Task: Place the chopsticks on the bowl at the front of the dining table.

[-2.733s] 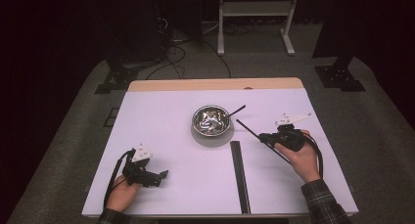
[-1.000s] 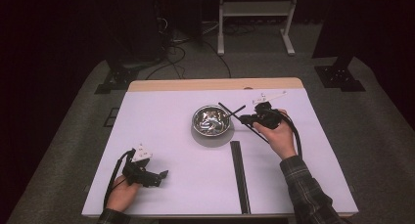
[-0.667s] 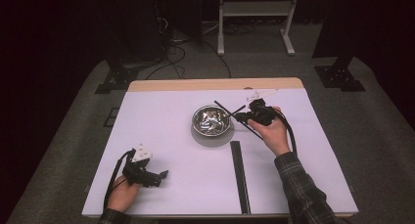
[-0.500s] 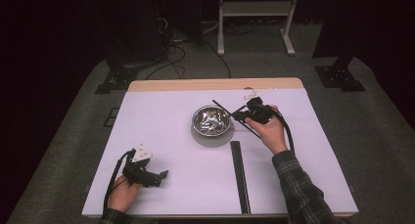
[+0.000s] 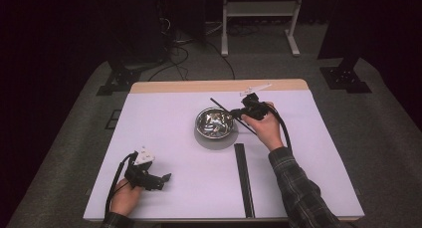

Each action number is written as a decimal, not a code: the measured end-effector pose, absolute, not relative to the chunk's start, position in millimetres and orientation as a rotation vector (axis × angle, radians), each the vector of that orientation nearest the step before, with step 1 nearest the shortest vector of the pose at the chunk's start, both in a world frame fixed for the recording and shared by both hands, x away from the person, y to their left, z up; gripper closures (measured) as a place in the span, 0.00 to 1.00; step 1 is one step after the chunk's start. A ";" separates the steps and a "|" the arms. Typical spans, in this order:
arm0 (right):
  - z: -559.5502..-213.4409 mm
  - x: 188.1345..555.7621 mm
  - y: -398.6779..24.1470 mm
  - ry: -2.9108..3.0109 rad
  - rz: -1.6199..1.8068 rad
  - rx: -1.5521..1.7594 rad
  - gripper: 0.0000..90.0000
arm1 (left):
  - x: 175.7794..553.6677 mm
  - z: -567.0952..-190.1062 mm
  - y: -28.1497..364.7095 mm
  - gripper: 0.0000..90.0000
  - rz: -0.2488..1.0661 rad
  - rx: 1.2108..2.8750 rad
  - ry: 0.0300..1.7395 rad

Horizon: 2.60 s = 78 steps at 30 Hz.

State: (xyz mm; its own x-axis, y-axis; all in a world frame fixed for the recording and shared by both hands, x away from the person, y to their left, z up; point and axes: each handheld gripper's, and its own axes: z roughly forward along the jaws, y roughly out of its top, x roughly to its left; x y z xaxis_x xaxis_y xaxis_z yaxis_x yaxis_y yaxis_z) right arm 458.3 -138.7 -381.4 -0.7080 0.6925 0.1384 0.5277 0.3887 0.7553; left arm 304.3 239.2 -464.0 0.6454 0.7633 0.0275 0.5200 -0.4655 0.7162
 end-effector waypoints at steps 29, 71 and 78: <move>-396.4 490.7 -97.8 2.497 1.129 1.120 0.95 | 304.3 -464.1 239.2 0.00 0.454 2.171 0.994; -376.3 463.4 -123.1 2.460 1.156 1.068 0.80 | 304.3 -464.0 239.3 0.00 0.454 2.172 0.993; -376.3 450.2 -137.7 2.451 1.198 1.077 0.77 | 304.3 -464.0 239.3 0.00 0.454 2.172 0.993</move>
State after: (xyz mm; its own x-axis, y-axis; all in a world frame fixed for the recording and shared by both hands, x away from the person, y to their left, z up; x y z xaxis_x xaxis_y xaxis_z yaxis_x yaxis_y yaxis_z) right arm 450.2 -137.7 -376.3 -0.7113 0.6919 0.1233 0.5224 0.4032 0.7513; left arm 304.3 239.3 -464.0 0.6455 0.7633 0.0268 0.5200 -0.4649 0.7166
